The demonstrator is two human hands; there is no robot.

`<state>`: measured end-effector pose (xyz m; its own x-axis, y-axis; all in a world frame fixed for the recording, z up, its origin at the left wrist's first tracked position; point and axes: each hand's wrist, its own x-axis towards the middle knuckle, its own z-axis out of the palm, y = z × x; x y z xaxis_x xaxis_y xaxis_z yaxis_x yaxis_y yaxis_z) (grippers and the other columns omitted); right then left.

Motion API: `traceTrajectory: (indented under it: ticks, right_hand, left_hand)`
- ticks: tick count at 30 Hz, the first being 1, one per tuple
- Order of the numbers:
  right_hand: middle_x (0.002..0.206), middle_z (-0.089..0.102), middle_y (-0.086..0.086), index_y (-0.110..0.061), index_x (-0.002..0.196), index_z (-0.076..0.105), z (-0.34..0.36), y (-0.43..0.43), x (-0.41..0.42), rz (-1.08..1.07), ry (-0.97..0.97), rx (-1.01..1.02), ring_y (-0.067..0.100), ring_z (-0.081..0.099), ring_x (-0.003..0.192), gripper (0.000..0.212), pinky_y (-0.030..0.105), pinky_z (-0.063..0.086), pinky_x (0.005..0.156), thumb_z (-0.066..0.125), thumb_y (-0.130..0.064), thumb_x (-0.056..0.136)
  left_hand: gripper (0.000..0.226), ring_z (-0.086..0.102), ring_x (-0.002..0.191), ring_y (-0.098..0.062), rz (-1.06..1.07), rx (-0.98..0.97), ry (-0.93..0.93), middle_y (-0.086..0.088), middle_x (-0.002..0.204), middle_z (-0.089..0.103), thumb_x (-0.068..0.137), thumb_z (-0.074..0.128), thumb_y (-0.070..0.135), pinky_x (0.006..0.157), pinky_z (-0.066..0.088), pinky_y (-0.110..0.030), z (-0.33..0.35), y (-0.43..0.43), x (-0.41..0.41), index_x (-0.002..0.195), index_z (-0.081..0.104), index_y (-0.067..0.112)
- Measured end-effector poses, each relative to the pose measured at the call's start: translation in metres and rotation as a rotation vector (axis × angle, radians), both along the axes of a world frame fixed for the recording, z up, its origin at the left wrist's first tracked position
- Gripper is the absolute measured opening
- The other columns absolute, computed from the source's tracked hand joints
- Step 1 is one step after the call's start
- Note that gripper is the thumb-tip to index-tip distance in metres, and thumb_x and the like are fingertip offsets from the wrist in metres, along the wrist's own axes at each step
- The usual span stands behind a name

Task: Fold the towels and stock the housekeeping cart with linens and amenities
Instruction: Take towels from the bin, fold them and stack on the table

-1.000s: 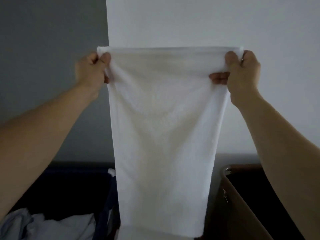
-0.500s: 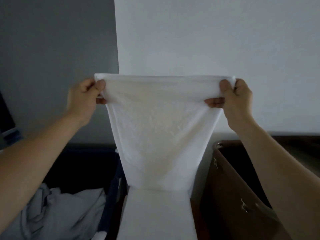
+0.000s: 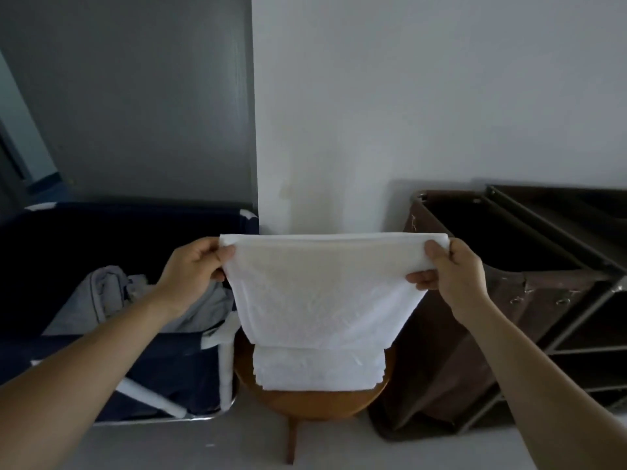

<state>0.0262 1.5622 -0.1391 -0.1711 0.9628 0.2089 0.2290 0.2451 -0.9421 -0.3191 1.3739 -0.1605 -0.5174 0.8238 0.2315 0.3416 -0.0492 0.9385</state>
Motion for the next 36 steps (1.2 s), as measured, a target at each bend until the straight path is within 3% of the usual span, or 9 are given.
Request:
traceTrajectory:
  ticks: [4,9,13,17,22,28,31,33,36]
  right_hand:
    - [0.087,0.068,0.007,-0.014,0.092,0.058,-0.019,-0.013,0.011,-0.007,-0.097,-0.05,0.027,0.069,0.053,0.016,0.024,0.046,0.038,0.054,-0.028,0.101]
    - [0.054,0.061,-0.001,-0.016,0.081,0.059,-0.032,0.005,0.014,-0.034,-0.281,0.017,0.018,0.061,0.043,0.023,0.027,0.045,0.048,0.058,-0.031,0.099]
    - [0.063,0.061,0.0,-0.018,0.075,0.058,-0.044,0.052,-0.003,-0.132,-0.396,0.101,0.019,0.059,0.057,0.031,0.028,0.043,0.054,0.058,-0.042,0.095]
    - [0.078,0.064,-0.001,-0.022,0.082,0.061,-0.081,0.121,-0.035,-0.122,-0.38,-0.029,0.019,0.061,0.072,0.025,0.033,0.049,0.061,0.058,-0.044,0.095]
    - [0.093,0.066,0.005,-0.014,0.092,0.064,-0.161,0.211,-0.069,-0.016,-0.313,-0.372,0.022,0.063,0.085,0.018,0.036,0.051,0.071,0.061,-0.031,0.096]
    - [0.09,0.059,-0.001,-0.019,0.097,0.057,-0.243,0.274,-0.098,0.038,-0.37,-0.622,0.016,0.058,0.08,0.009,0.037,0.051,0.072,0.058,-0.027,0.099]
    - [0.101,0.063,0.008,-0.013,0.102,0.059,-0.271,0.287,-0.106,0.057,-0.394,-0.705,0.029,0.062,0.094,0.013,0.048,0.053,0.084,0.056,-0.026,0.099]
    - [0.107,0.064,0.014,-0.011,0.099,0.06,-0.283,0.288,-0.107,0.052,-0.402,-0.758,0.034,0.062,0.1,0.016,0.054,0.052,0.092,0.056,-0.026,0.099]
    - [0.105,0.065,0.016,-0.007,0.101,0.063,-0.29,0.293,-0.108,0.028,-0.409,-0.774,0.036,0.063,0.097,0.021,0.055,0.053,0.091,0.058,-0.027,0.098]
  left_hand:
    - [0.015,0.071,0.083,-0.009,-0.012,-0.067,-0.038,0.002,0.092,0.074,0.097,0.058,0.024,0.065,0.054,-0.013,-0.024,-0.012,0.002,0.104,0.069,0.018]
    - [0.016,0.071,0.085,-0.014,-0.018,-0.133,-0.073,-0.003,0.093,0.073,0.096,0.059,0.024,0.068,0.056,-0.022,-0.04,0.007,-0.011,0.103,0.07,0.014]
    - [0.015,0.072,0.082,-0.011,0.023,-0.145,-0.109,0.004,0.091,0.074,0.096,0.059,0.028,0.064,0.056,-0.02,-0.048,0.051,-0.026,0.1,0.07,0.019]
    - [0.012,0.07,0.082,-0.014,0.091,-0.223,-0.098,-0.001,0.093,0.071,0.098,0.058,0.03,0.062,0.054,-0.021,-0.075,0.121,-0.046,0.097,0.067,0.022]
    - [0.026,0.064,0.097,-0.036,0.129,-0.46,-0.078,-0.016,0.104,0.066,0.101,0.053,0.028,0.091,0.053,-0.054,-0.147,0.22,-0.065,0.108,0.062,0.006]
    - [0.033,0.06,0.091,-0.037,0.193,-0.739,-0.053,-0.024,0.101,0.062,0.102,0.05,0.027,0.084,0.049,-0.044,-0.235,0.293,-0.08,0.102,0.059,-0.005]
    - [0.03,0.055,0.082,-0.026,0.196,-0.836,-0.076,-0.02,0.101,0.061,0.102,0.048,0.027,0.069,0.044,-0.035,-0.269,0.309,-0.083,0.103,0.057,-0.002]
    - [0.026,0.055,0.084,-0.024,0.2,-0.88,-0.093,-0.015,0.102,0.06,0.103,0.047,0.028,0.07,0.043,-0.034,-0.281,0.313,-0.084,0.106,0.055,0.003]
    - [0.023,0.055,0.084,-0.023,0.194,-0.871,-0.06,-0.01,0.1,0.059,0.103,0.047,0.028,0.073,0.041,-0.034,-0.284,0.319,-0.087,0.108,0.054,0.007]
